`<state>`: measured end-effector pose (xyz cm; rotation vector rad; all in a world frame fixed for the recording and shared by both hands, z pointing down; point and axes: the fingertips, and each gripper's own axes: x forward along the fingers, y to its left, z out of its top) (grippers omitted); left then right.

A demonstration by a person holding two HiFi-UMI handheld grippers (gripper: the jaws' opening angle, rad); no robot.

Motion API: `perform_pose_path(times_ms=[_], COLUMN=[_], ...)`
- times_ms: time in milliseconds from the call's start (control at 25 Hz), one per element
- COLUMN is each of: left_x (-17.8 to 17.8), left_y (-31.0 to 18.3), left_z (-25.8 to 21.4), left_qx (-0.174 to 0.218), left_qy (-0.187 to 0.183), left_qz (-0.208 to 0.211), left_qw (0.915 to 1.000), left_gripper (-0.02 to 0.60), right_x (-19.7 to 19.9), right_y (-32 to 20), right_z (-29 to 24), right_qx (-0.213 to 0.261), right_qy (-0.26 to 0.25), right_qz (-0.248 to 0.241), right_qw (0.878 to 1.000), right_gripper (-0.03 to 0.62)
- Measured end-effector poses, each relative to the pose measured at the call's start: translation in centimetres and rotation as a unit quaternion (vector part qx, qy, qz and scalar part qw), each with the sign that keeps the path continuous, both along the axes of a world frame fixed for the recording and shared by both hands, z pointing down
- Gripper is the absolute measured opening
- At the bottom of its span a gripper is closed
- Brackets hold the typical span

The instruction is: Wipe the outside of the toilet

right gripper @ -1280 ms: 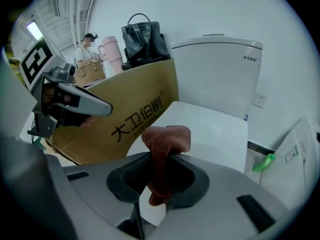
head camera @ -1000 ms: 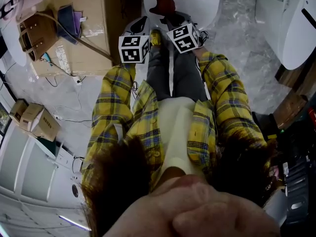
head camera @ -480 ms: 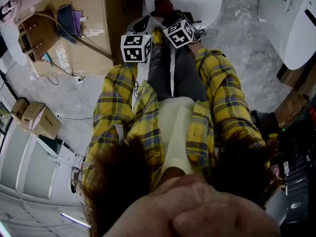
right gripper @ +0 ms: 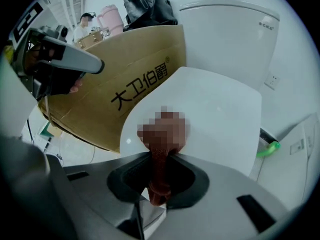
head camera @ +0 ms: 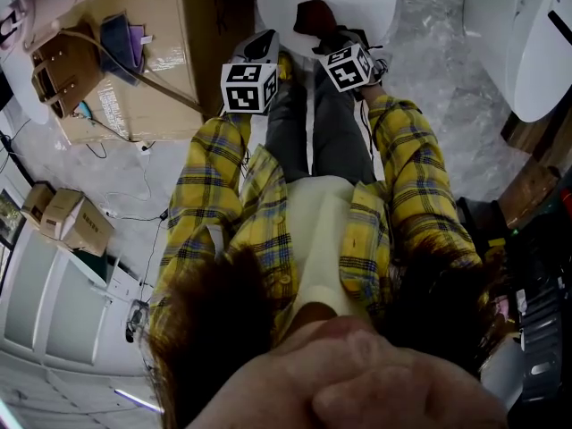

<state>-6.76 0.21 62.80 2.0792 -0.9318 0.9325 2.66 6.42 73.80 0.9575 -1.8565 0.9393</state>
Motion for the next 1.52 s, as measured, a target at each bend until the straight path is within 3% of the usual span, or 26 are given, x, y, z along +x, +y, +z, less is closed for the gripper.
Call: perform_pose_path(times_ms=[720,1320,1520], left_x=[2.3,1.6,1.8], left_y=[-1.3,-1.9,-2.1], left_z=[0.5,-1.5,-3.4], left_qx=[-0.005,0.008,0.030], left_qy=[0.001,0.009,0.015], left_qz=[0.025,0.017,0.021], left_qw=[0.9997,0.9998,0.9992], left_gripper=[0.009,0.009,0.009], right_x=[10.8,11.5,11.7], right_y=[0.8,-1.9,-2.5], right_z=[0.6,-4.4,-6.8], right_qx=[-0.007,0.053,0.069], right_qy=[0.054,0.061,0.057], right_qz=[0.101,0.127,0.137], right_qw=[0.993,0.989,0.986], right_gripper=[0.084,0.084,0.084])
